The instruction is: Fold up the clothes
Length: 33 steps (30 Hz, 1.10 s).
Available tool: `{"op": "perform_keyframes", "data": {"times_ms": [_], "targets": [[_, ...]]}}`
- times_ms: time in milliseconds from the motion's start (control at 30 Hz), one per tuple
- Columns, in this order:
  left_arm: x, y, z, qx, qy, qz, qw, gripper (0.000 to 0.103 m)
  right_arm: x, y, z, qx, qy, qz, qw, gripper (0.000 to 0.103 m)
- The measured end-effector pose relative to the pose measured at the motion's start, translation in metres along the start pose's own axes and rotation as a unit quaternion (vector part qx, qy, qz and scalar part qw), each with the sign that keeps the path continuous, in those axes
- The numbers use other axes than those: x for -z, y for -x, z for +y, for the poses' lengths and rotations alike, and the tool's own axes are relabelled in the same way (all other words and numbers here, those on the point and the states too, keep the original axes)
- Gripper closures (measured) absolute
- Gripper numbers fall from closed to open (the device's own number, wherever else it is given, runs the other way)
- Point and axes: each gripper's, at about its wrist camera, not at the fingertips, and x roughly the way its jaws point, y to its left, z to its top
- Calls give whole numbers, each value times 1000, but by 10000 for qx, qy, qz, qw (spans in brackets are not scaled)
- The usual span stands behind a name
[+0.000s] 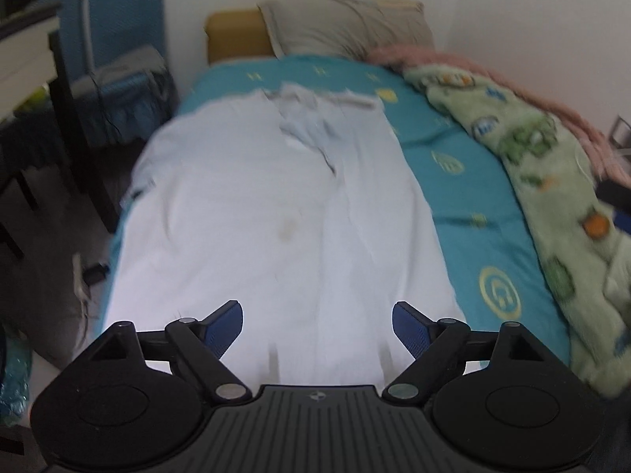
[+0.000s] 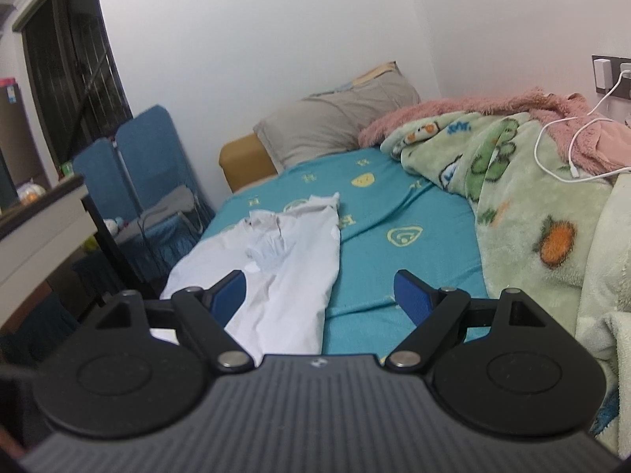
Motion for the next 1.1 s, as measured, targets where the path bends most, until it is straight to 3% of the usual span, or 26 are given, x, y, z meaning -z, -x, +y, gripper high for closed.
{"op": "perform_keyframes", "data": {"times_ms": [100, 300, 500, 667, 833, 1100], "targets": [[-23, -10, -1, -159, 60, -470, 9988, 6, -2, -3, 2, -79, 55, 58, 9999, 19], [-24, -26, 26, -148, 338, -580, 9976, 6, -13, -33, 27, -397, 662, 500, 9958, 19], [-20, -25, 83, -288, 665, -544, 9959, 6, -34, -127, 113, -797, 2034, 976, 9710, 23], [-16, -46, 131, -681, 943, -403, 9924, 6, -26, -231, 214, -1267, 2903, 1427, 9377, 26], [-9, -61, 173, -808, 1607, -118, 9836, 6, 16, -328, 313, -1757, 3407, 2027, 9011, 26], [5, -94, 222, -1251, 2662, 402, 9549, 12, 115, -413, 418, -2677, 4647, 2681, 8003, 33]]}}
